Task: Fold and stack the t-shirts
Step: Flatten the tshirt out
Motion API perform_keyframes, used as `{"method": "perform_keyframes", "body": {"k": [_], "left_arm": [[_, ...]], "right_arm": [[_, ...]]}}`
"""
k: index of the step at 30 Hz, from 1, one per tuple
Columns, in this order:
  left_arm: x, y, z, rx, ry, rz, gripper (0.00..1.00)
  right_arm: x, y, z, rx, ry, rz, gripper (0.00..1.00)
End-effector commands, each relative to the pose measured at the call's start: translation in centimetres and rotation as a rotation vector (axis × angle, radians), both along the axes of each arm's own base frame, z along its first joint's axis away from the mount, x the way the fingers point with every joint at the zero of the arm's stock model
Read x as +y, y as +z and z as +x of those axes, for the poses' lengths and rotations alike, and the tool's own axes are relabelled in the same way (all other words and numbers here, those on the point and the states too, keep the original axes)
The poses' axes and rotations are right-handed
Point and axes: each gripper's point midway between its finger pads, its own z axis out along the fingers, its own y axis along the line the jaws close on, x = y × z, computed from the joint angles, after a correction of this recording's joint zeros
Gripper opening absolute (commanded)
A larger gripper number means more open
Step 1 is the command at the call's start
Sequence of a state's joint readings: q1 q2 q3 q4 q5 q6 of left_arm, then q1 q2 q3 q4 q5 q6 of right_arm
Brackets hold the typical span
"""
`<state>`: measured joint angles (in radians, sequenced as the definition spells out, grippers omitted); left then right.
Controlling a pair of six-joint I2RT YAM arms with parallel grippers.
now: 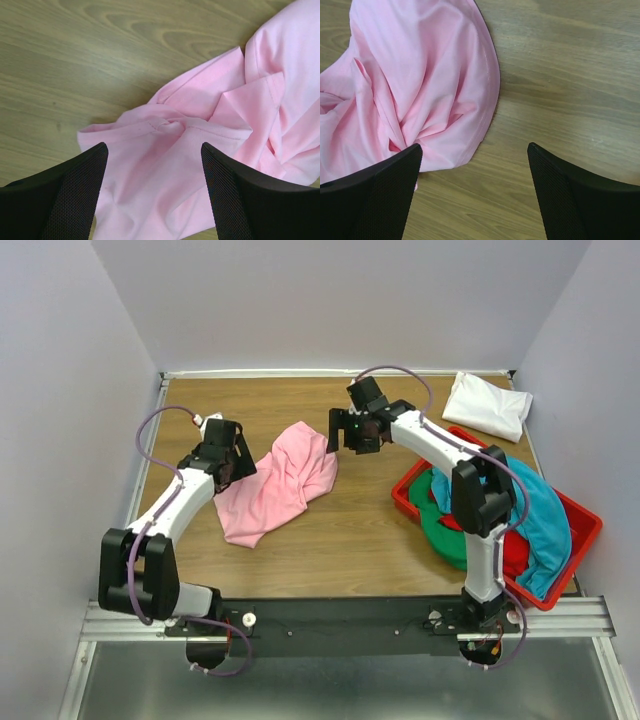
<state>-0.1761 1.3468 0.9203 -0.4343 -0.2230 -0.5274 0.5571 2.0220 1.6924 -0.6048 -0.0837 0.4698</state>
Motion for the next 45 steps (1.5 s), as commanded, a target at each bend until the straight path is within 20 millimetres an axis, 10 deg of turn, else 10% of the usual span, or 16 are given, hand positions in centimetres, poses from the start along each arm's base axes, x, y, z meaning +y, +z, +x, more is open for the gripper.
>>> {"method": "perform_keyframes", "body": {"k": [1,12,19,24,27,31,35,40,45], "left_arm": [[-1.6,-2.4,0.5,0.049,-0.014,-0.091,0.82],[-2.3,-6.0,0.7,0.112,-0.011,-0.121,0.73],[-2.5,-6.8,1.0,0.130,-0.027,-0.115,0.49],[-2.5,-5.9,1.5,0.109,-0.036,-0.115,0.17],[-2.5,-4.4,2.4,0.077,-0.047,-0.107,0.02],[-1.6,-0.2,4.9,-0.005,-0.054,-0.052,0.00],[1.5,9.4,8.6,-0.183,-0.005,0.062,0.00],[5.8,19.6,8.4,-0.331,0.107,0.192,0.00],[5.8,21.0,6.0,-0.394,0.120,0.162,0.00]], "right_arm": [[2.5,-0.4,0.0,0.021,0.075,0.065,0.92],[3.3,-3.9,0.3,0.078,0.101,0.066,0.88],[3.2,-6.8,0.3,0.116,0.108,0.033,0.73],[3.4,-7.3,1.5,0.092,0.105,0.012,0.47],[3.7,-6.7,2.5,0.069,0.082,0.019,0.07],[3.9,-2.8,4.8,-0.018,0.055,0.052,0.02],[1.5,4.0,8.0,-0.135,-0.031,0.114,0.01],[-2.8,12.3,9.4,-0.337,-0.100,0.077,0.02],[-6.6,13.4,5.6,-0.369,-0.130,-0.020,0.02]]}}
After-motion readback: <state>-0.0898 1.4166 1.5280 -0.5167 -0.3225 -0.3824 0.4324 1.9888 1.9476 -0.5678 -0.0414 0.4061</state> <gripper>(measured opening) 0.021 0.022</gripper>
